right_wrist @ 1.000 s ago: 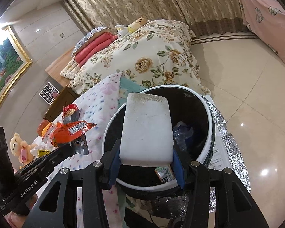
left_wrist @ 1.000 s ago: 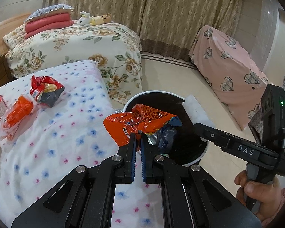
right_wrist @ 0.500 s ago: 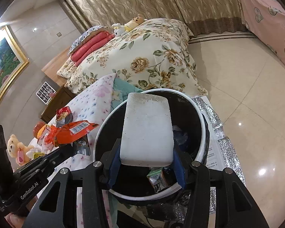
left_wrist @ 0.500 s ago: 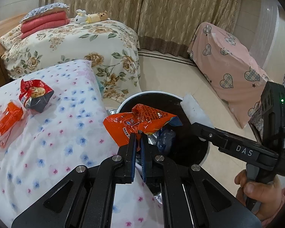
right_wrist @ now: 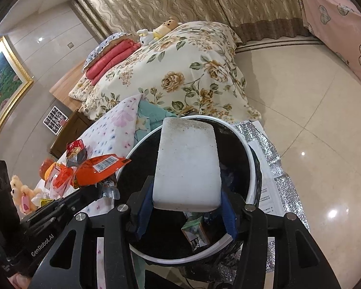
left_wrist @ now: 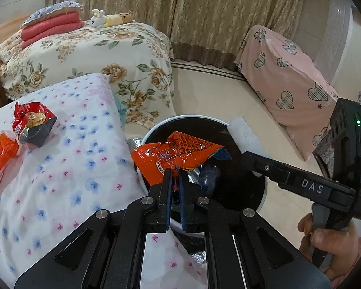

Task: Collect trash
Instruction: 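Open both tools to drop the wrapper and sponge into the bin, then move both tools back over the bed toward the yellow bag and orange packet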

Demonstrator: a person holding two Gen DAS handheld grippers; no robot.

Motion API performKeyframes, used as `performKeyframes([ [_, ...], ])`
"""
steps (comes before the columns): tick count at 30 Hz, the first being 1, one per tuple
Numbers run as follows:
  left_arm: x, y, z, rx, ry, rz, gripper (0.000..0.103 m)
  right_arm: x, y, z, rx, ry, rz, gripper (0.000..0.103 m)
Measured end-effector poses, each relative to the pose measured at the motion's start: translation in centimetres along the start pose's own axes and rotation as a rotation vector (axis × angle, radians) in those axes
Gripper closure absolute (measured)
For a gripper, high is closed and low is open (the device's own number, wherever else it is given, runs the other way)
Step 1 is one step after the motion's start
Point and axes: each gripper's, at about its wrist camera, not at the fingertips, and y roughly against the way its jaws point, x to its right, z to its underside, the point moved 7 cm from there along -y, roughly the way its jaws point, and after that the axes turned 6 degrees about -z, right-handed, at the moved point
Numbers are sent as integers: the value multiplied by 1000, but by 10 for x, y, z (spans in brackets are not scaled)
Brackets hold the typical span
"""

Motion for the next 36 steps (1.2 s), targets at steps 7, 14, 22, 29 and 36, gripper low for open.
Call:
performKeyframes([
  [7, -16, 5, 8, -1, 38, -29, 51, 2, 3, 4, 5, -21, 7, 30],
  [14, -44, 20, 37, -19, 98, -63, 47, -14, 6, 15, 13, -8, -12, 23],
  [22, -91, 45, 60, -6, 190, -109, 43, -50, 2, 25, 12, 35, -57, 21],
  [29, -136, 68, 82, 16, 275, -165, 40, -82, -13, 41, -20, 62, -104, 19],
  [36, -174, 85, 98, 29, 351, -207, 36, -112, -28, 55, -56, 95, -135, 18],
])
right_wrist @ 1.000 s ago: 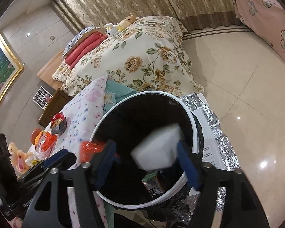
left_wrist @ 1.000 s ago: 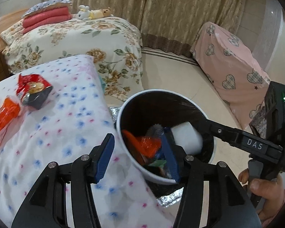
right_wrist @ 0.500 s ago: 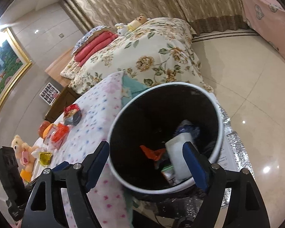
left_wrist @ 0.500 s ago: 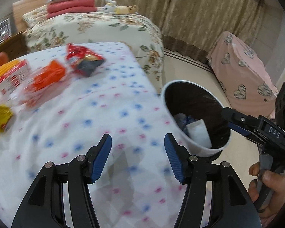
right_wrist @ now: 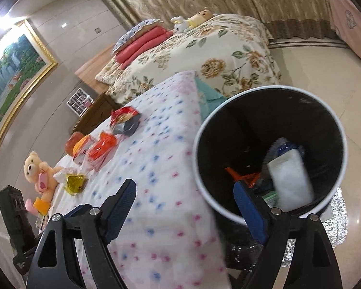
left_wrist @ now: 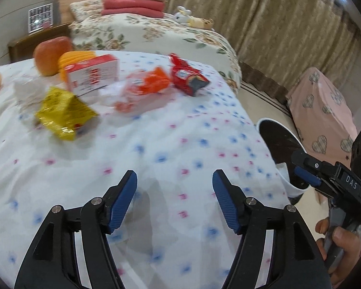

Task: Collect trash
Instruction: 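Move both tools back over the bed toward the yellow bag and orange packet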

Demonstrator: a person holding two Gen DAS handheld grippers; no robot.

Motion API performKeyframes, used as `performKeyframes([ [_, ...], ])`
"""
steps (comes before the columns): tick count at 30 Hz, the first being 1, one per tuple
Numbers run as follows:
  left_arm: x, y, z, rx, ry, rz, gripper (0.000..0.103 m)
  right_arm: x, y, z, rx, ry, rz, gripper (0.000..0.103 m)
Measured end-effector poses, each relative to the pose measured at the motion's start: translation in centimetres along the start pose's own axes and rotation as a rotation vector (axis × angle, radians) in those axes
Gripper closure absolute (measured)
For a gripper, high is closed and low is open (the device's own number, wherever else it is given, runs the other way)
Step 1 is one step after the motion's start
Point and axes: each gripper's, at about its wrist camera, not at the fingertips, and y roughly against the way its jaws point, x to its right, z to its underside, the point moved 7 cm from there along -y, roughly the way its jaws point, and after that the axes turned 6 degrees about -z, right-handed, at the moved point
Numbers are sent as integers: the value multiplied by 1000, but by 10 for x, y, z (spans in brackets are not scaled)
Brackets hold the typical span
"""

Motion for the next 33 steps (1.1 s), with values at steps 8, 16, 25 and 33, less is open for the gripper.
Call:
performKeyframes([
  [8, -40, 13, 2, 24, 63, -53, 27, -32, -19, 12, -39, 36, -41, 15],
  [16, -81, 13, 3, 15, 140, -102, 27, -63, -40, 21, -75, 75, -75, 13],
  [25, -106, 11, -8, 29, 189, -117, 27, -91, -68, 22, -115, 93, -115, 13],
  [33, -119, -1, -27, 25, 219, -99, 27, -109, -95, 15, -141, 84, -149, 13],
])
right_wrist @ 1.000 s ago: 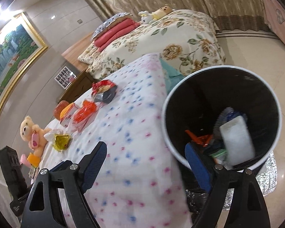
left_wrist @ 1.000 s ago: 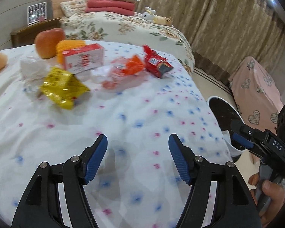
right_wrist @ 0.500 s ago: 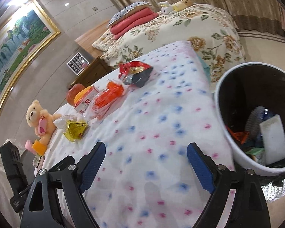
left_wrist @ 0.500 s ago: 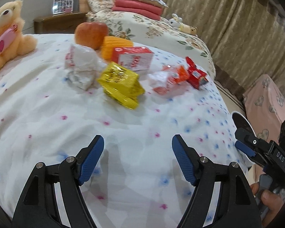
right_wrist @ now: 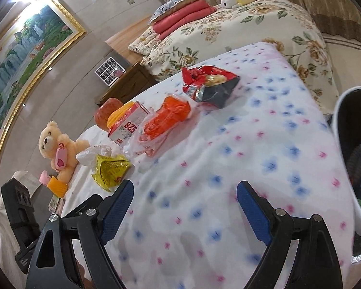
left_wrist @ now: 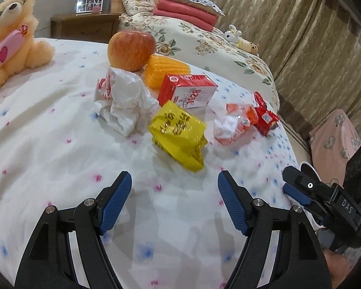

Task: Collect trash
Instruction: 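Move both tools back over the bed toward the yellow bag and orange packet, then grasp the yellow snack bag with the left tool while the right tool grasps the orange packet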

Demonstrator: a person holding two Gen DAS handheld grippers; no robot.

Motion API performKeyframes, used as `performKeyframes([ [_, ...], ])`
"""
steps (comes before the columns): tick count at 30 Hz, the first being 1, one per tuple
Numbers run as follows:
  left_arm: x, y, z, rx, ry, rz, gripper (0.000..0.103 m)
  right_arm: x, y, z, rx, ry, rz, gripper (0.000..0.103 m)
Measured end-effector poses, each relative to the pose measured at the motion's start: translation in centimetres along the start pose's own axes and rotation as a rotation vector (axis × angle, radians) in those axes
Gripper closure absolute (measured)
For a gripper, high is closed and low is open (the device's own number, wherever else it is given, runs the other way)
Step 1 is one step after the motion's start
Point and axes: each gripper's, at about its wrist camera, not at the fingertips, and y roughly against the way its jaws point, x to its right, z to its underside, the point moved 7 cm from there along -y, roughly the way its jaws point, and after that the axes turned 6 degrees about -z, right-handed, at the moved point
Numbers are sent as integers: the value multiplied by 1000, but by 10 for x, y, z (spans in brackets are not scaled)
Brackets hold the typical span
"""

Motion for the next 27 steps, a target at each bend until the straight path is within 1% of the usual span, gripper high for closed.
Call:
performKeyframes([
  [8, 0, -16, -12, -21, -18, 9, 27, -15, -30, -19, -3, -21, -36, 13],
  [11, -1, -22, -14, -29, -31, -3, 28, -21, -44, -26, -7, -19, -45, 14],
  [15, -5, -26, -15, -39, -18, 9, 28, -22, -64, -32, -17, -18, -36, 15],
  [16, -5, -26, -16, -36, -18, 14, 31, -23, -67, -35, -7, -10, -30, 15],
  [17, -4, -26, -16, -36, -22, 16, 37, -24, -69, -36, -4, -5, -27, 16],
  [18, -3, -27, -16, -39, -32, 14, 40, -25, -71, -37, -5, -3, -26, 19],
  [19, -1, -29, -16, -44, -41, 14, 49, -26, -73, -38, -3, 1, -22, 23],
  [20, 0, -31, -15, -51, -46, 16, 58, -26, -75, -38, -6, 6, -16, 35],
  [21, 1, -31, -15, -53, -49, 15, 61, -26, -78, -38, -13, 10, -19, 46],
  [22, 1, -31, -15, -52, -52, 18, 67, -27, -78, -37, -19, 11, -31, 49],
  [23, 2, -31, -14, -53, -53, 26, 77, -28, -79, -36, -21, 16, -42, 56],
  [24, 2, -31, -13, -59, -54, 34, 82, -30, -79, -36, -20, 25, -42, 58],
  [26, 2, -30, -12, -58, -52, 45, 83, -33, -76, -34, -18, 49, -36, 61],
  [27, 2, -28, -12, -52, -53, 48, 83, -34, -74, -33, -19, 52, -40, 65],
])
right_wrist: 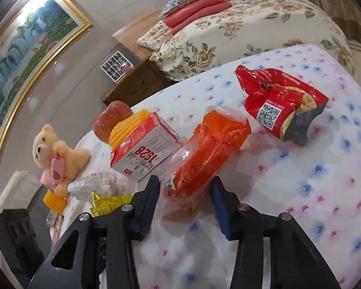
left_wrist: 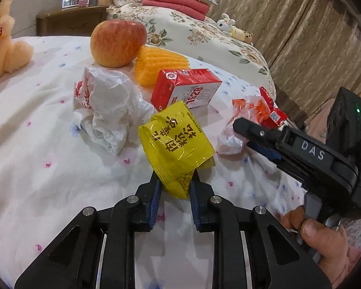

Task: Collect trash
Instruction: 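Grasp the yellow snack bag with the left tool while the right tool grasps the orange packet, then carry the yellow bag and orange packet over the trash bin with both tools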

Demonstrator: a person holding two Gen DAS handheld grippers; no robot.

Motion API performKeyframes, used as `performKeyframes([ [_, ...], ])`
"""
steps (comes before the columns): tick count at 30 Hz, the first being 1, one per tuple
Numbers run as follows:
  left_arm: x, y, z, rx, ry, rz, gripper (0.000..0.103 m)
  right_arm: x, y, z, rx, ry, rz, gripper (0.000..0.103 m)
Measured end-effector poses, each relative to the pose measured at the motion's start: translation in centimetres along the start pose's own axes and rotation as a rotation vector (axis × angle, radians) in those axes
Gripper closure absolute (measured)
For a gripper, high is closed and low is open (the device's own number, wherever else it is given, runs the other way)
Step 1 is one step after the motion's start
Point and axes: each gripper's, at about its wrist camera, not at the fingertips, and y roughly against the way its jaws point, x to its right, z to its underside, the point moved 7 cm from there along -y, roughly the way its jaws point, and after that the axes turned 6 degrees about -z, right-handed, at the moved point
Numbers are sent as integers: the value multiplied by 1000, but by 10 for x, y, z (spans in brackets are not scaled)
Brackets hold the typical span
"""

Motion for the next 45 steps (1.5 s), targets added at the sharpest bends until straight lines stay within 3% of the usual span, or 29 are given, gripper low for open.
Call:
performKeyframes([
  [14, 11, 22, 19, 26, -22, 8, 84, 9, 68, 29, 23, 11, -4, 67],
  [31, 84, 38, 40, 32, -141, 92, 84, 53, 143, 50, 110, -7, 116, 67],
  [45, 136, 43, 51, 26, -226, 137, 84, 90, 187, 58, 170, -55, 167, 67],
])
